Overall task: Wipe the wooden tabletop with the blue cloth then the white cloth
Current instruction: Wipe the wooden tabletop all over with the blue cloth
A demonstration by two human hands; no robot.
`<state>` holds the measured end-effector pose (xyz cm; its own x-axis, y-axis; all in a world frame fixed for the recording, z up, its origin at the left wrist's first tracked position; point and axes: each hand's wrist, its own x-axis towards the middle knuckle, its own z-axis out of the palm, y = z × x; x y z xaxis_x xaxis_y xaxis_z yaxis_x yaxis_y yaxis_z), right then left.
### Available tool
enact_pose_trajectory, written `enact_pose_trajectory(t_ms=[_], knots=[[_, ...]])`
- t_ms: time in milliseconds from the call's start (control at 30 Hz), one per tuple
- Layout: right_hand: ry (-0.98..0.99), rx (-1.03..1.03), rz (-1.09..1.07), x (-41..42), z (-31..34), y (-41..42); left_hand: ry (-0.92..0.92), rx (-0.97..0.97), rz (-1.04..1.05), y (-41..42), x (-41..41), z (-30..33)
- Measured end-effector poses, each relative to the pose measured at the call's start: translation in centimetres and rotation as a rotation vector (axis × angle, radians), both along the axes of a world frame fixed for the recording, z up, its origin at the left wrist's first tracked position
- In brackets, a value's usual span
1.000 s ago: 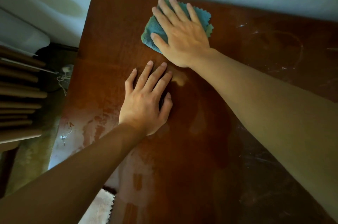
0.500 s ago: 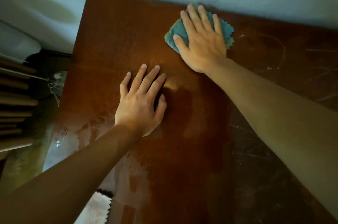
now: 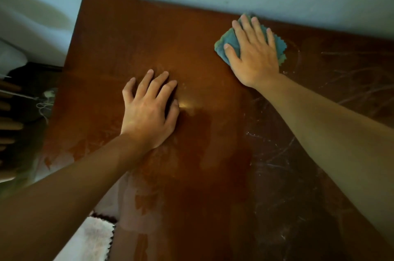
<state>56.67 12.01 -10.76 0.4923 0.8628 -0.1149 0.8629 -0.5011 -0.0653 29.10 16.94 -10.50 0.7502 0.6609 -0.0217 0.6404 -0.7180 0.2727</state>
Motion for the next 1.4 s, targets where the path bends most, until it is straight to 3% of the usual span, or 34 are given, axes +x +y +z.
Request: enact_pose_trajectory(t_ms=[67, 267, 500, 700, 900, 1167, 1400], knots=[[0.018, 0.009, -0.023, -1.6, -0.1, 0.7, 0.037, 0.008, -0.025, -0.3, 1.3, 0.3], [0.026, 0.032, 0.176, -3.6, -0.1, 0.0, 0.077, -0.034, -0.027, -2.9, 6.2, -0.3], [0.002, 0.021, 0.014, 4.1, 0.2, -3.3, 0.08, 0.007, -0.008, -3.6, 6.6, -1.2], [0.005, 0.011, -0.047, 3.1, 0.0, -4.0, 0.067, 0.01, -0.005, -3.8, 6.6, -1.2], [-0.051, 0.07, 0.023, 0.5, -0.5, -7.1, 0.064, 0.016, 0.002, -3.8, 6.7, -1.3], [-0.003, 0.021, 0.012, 6.8, 0.0, -4.1, 0.043, 0.041, 0.0, -3.8, 6.5, -1.7], [-0.002, 0.026, 0.066, -0.9, -0.2, -9.3, 0.018, 0.036, 0.015, -3.9, 6.5, -1.6]])
